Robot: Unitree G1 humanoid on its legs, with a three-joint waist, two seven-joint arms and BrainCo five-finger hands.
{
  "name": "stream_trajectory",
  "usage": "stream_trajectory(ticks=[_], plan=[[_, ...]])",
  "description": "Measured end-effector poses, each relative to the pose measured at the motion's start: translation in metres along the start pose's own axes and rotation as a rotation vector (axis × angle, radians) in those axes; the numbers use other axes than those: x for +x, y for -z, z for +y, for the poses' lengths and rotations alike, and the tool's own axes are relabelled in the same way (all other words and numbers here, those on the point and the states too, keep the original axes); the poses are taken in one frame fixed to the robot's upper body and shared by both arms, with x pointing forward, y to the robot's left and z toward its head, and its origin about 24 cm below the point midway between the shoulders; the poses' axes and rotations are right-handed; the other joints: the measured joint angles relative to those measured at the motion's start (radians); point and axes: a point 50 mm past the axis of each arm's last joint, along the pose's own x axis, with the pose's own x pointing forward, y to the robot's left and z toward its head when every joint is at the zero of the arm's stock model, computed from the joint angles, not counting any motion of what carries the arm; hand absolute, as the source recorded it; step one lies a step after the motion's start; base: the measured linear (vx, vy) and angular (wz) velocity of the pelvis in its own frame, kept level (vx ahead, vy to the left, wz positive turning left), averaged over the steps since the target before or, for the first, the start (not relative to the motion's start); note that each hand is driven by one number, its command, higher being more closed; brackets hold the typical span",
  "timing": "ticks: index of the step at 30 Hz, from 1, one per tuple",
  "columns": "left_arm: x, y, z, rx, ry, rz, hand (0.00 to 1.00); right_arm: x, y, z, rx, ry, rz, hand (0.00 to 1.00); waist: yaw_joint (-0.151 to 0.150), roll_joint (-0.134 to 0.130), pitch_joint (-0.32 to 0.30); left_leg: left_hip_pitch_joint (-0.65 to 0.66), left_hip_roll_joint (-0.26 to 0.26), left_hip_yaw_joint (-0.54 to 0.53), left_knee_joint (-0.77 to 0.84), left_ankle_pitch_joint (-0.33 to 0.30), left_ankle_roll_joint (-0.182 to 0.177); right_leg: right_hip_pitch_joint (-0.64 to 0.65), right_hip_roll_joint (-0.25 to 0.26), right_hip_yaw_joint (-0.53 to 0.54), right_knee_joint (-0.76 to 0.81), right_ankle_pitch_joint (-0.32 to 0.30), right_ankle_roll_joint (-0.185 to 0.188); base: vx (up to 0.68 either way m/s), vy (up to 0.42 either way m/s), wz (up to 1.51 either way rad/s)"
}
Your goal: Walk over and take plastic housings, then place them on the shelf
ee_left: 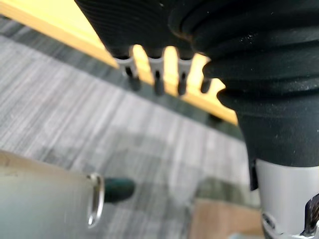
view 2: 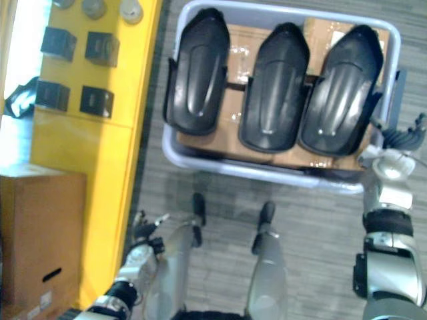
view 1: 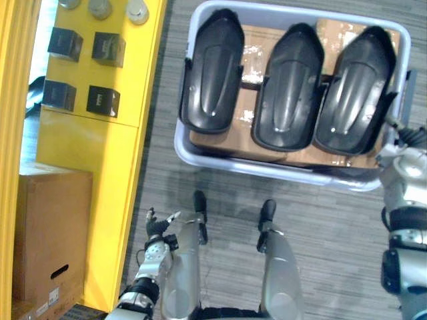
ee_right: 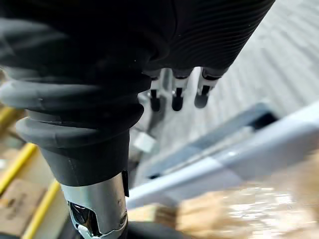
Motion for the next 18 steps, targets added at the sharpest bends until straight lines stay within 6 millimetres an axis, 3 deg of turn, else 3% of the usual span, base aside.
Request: stream_trajectory(ticks=[10,18], plan=[[-0.005,0.008,-0.003,0.017,0.048,0.019,0.00,-0.005,-0.030,0.006,0.031,0.018,-0.125,0.00,-0.001,0.004,-0.002,0.018,0.002,0.017,0.009,-0.001,0.002,0.012,0.001,0.020,-0.012,0.020,0.000,-0.01,0.002,-0.05],[-0.009,0.021,-0.002,0.008,0.050,0.072,0.00,-0.005,-0.015,0.014,-0.053,-0.032,-0.045,0.00,0.004,0.040,-0.025,0.025,-0.001,0.019,0.001,0.001,0.007,0.035,0.003,0.019,-0.054,0.041,0.006,0.00,0.000,0.00]])
